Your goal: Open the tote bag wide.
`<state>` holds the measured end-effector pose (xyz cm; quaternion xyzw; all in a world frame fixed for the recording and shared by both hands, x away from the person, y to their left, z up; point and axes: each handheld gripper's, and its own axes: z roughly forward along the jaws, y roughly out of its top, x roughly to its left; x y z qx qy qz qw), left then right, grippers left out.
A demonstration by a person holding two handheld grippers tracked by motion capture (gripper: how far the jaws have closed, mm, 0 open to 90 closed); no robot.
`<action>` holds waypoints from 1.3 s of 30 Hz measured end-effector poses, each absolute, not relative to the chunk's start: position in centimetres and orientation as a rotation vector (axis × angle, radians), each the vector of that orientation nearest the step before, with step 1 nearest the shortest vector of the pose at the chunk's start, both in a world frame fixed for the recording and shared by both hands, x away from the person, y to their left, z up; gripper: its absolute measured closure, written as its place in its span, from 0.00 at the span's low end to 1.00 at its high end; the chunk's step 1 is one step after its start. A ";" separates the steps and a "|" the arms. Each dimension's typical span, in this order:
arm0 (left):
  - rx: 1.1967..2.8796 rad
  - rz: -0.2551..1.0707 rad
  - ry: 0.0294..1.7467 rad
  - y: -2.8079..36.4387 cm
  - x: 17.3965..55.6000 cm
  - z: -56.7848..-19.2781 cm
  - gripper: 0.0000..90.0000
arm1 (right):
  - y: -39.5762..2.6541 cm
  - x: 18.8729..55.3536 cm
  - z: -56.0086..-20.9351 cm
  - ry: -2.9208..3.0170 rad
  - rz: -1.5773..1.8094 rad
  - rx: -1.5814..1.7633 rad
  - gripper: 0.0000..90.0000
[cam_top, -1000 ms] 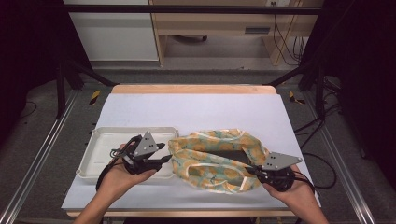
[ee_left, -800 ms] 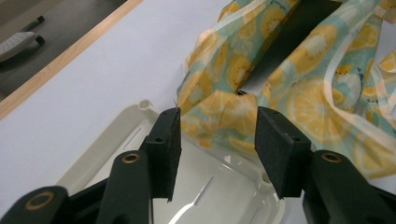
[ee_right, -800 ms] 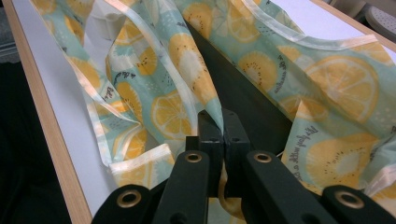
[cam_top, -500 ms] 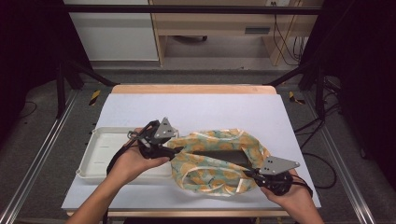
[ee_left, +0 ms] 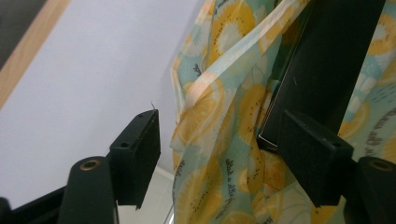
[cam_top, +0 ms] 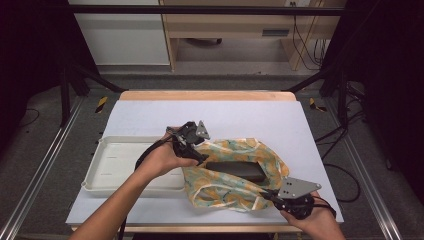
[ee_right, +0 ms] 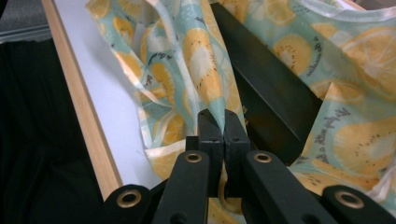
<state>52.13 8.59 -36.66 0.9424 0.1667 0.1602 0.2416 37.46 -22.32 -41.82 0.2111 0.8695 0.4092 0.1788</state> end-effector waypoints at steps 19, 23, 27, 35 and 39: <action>2.714 0.415 0.551 7.6 54.1 -38.3 0.92 | -23.1 36.1 -42.9 2.505 1.128 0.578 1.00; 2.674 0.462 0.591 7.6 54.8 -37.8 0.98 | -23.0 36.1 -43.4 2.524 1.121 0.583 1.00; 2.605 0.526 0.631 7.7 55.5 -37.0 0.99 | -23.1 36.2 -43.8 2.544 1.101 0.585 1.00; 2.547 0.557 0.678 7.8 56.2 -36.1 0.99 | -23.4 35.9 -44.4 2.588 1.072 0.584 1.00; 2.547 0.500 0.681 8.0 56.1 -36.1 0.97 | -23.8 36.1 -44.5 2.590 1.077 0.596 1.00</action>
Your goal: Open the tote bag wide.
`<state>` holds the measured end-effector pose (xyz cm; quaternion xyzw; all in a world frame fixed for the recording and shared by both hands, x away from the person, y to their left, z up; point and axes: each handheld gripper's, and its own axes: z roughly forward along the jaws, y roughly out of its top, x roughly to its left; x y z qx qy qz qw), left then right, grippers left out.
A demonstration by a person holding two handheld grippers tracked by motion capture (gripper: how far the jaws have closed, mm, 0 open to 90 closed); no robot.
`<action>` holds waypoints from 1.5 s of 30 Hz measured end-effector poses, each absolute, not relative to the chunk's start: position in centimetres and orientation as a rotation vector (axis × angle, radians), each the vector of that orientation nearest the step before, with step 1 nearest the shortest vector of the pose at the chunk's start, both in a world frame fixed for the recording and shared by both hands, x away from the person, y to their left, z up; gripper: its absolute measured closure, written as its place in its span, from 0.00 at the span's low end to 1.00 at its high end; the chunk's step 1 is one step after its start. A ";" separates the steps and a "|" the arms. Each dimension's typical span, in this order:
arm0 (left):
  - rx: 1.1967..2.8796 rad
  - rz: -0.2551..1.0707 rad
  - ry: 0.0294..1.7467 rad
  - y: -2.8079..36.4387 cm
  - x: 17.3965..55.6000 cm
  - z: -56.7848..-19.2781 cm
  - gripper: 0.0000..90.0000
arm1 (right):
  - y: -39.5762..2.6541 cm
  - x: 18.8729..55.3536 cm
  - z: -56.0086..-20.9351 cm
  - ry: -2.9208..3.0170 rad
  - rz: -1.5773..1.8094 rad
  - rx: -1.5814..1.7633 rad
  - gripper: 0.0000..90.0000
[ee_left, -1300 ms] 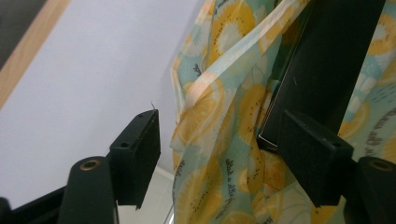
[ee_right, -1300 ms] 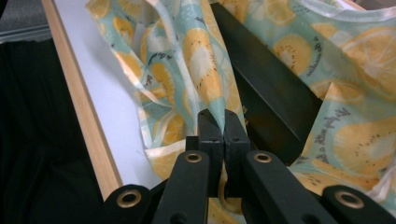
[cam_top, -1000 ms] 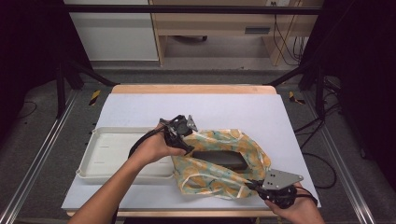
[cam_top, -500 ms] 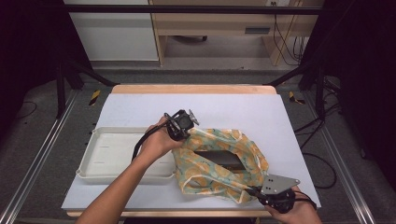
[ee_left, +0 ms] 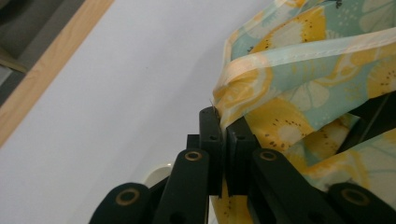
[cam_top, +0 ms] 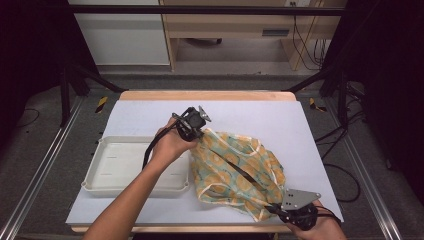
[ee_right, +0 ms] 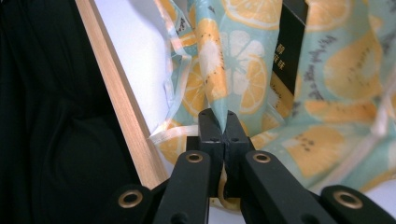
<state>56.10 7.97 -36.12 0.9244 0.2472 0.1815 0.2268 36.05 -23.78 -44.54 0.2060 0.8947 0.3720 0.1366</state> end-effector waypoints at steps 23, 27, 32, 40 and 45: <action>2.495 0.536 0.479 9.4 49.3 -33.5 0.42 | -23.5 38.8 -38.5 2.395 1.146 0.745 0.27; 2.506 0.519 0.440 9.7 48.4 -33.1 0.38 | -23.8 41.2 -37.9 2.337 1.074 0.874 0.32; 2.540 0.477 0.379 9.3 48.0 -33.3 0.33 | -23.5 44.1 -38.2 2.349 0.964 0.971 0.34; 2.564 0.403 0.271 7.8 48.2 -34.2 0.28 | -22.7 47.0 -38.6 2.434 0.885 0.989 0.88; 2.603 0.381 0.177 6.4 48.3 -35.7 0.21 | -22.3 47.2 -38.1 2.431 0.897 0.958 0.98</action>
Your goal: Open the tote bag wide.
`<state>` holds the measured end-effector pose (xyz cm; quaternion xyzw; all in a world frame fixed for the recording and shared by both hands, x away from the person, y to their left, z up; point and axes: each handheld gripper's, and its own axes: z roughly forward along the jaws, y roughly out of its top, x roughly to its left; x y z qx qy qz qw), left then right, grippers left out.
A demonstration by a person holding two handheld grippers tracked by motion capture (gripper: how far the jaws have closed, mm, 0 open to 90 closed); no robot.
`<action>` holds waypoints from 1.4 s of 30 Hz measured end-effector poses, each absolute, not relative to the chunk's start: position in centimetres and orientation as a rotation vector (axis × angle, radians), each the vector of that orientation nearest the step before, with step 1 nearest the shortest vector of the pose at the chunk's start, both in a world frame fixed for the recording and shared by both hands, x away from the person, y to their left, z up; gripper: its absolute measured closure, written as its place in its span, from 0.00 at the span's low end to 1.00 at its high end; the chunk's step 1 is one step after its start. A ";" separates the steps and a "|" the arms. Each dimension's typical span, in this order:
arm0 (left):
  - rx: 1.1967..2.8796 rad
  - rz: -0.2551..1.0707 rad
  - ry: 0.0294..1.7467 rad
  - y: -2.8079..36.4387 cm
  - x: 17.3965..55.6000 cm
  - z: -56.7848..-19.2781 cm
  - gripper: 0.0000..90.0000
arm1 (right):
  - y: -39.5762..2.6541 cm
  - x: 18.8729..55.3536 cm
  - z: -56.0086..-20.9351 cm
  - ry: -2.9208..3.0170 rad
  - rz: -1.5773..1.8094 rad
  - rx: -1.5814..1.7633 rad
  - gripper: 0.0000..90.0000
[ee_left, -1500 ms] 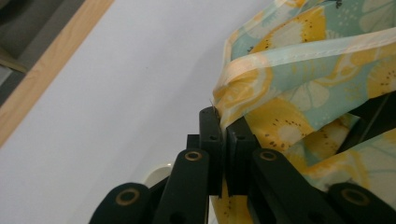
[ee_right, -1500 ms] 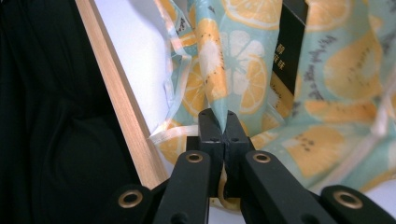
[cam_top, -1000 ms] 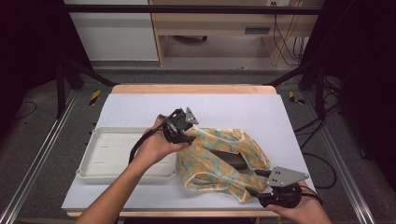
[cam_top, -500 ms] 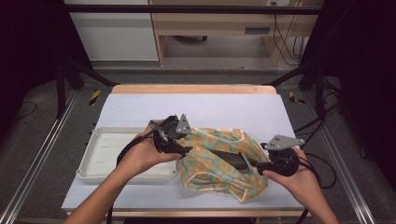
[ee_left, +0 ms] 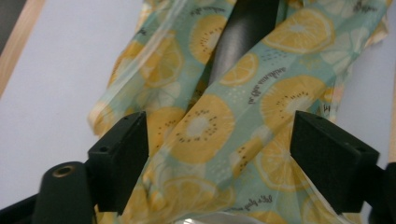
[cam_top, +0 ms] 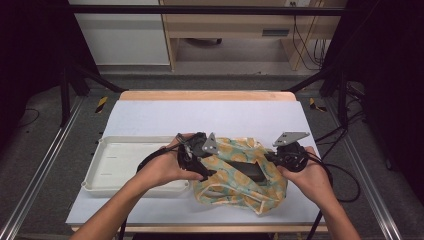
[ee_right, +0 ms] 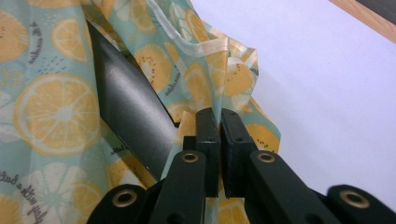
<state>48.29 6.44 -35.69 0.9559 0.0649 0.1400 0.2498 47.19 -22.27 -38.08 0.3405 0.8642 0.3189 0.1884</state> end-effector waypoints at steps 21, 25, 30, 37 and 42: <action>2.712 0.310 0.142 6.5 49.3 -38.7 0.37 | -22.1 47.3 -37.6 2.440 0.907 0.935 1.00; 2.735 0.315 0.095 6.5 48.9 -38.9 0.51 | -21.9 47.4 -37.5 2.440 0.904 0.928 1.00; 2.743 0.321 0.085 6.3 48.2 -38.8 0.77 | -21.8 47.5 -37.3 2.439 0.904 0.921 1.00; 2.694 0.280 0.085 6.2 46.6 -38.0 1.00 | -21.8 47.6 -37.3 2.439 0.897 0.914 1.00; 2.710 0.239 0.047 6.5 44.4 -38.4 1.00 | -22.1 47.8 -37.8 2.433 0.878 0.926 1.00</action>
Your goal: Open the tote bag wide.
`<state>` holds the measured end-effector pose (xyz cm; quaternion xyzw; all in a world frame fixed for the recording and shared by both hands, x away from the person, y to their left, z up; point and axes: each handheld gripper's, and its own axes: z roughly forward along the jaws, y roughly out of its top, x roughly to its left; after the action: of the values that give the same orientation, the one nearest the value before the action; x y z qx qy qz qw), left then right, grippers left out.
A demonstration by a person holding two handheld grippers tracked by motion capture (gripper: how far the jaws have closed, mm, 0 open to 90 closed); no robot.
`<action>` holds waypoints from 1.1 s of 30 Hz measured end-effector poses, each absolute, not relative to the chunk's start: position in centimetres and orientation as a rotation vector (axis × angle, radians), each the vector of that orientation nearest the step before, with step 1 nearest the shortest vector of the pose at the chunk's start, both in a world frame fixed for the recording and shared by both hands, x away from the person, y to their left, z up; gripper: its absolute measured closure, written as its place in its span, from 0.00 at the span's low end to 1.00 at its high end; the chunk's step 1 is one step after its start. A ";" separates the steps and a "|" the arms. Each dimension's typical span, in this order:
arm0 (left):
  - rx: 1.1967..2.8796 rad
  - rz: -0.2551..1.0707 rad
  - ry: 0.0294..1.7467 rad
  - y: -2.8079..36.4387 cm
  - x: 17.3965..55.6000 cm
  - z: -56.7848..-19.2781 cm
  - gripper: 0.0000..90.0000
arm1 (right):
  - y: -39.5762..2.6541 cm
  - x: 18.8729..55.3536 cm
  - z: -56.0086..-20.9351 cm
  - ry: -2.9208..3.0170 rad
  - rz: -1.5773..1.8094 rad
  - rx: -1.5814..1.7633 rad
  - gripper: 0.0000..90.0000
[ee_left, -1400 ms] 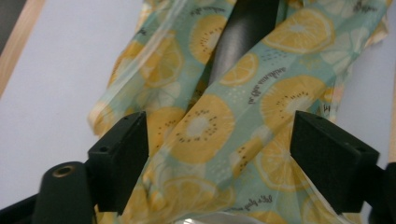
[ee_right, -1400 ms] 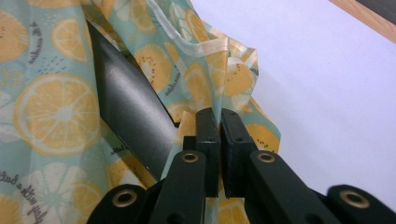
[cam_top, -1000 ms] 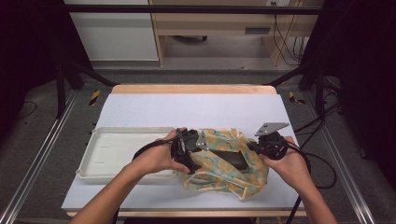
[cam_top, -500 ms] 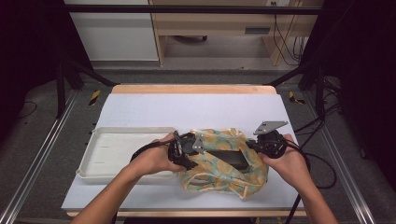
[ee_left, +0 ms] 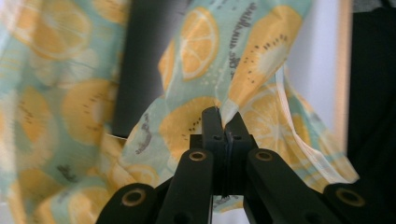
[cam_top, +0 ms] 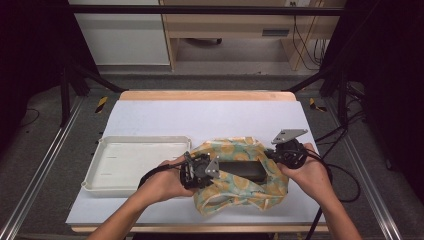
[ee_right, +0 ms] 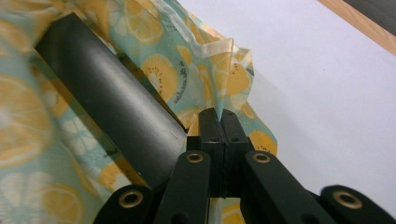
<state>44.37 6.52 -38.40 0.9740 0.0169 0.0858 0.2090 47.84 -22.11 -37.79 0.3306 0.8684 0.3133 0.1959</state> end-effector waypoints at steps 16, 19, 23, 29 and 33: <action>2.729 0.195 0.040 6.8 42.5 -41.1 1.00 | -23.5 49.9 -40.6 2.453 0.776 1.034 1.00; 2.732 0.185 0.040 6.9 42.4 -41.4 1.00 | -23.9 50.3 -41.1 2.449 0.766 1.055 1.00; 2.739 0.184 0.052 7.0 42.4 -41.7 1.00 | -24.5 50.5 -41.7 2.440 0.757 1.077 1.00; 2.773 0.213 0.040 7.0 42.5 -42.1 1.00 | -25.1 50.6 -42.1 2.433 0.732 1.112 1.00; 2.792 0.228 0.034 7.1 42.6 -42.3 1.00 | -25.6 50.5 -42.2 2.427 0.725 1.131 1.00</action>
<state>42.56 7.10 -42.32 0.9822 0.0119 0.0802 0.1693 50.48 -25.61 -42.21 0.4009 0.8602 0.2569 0.1826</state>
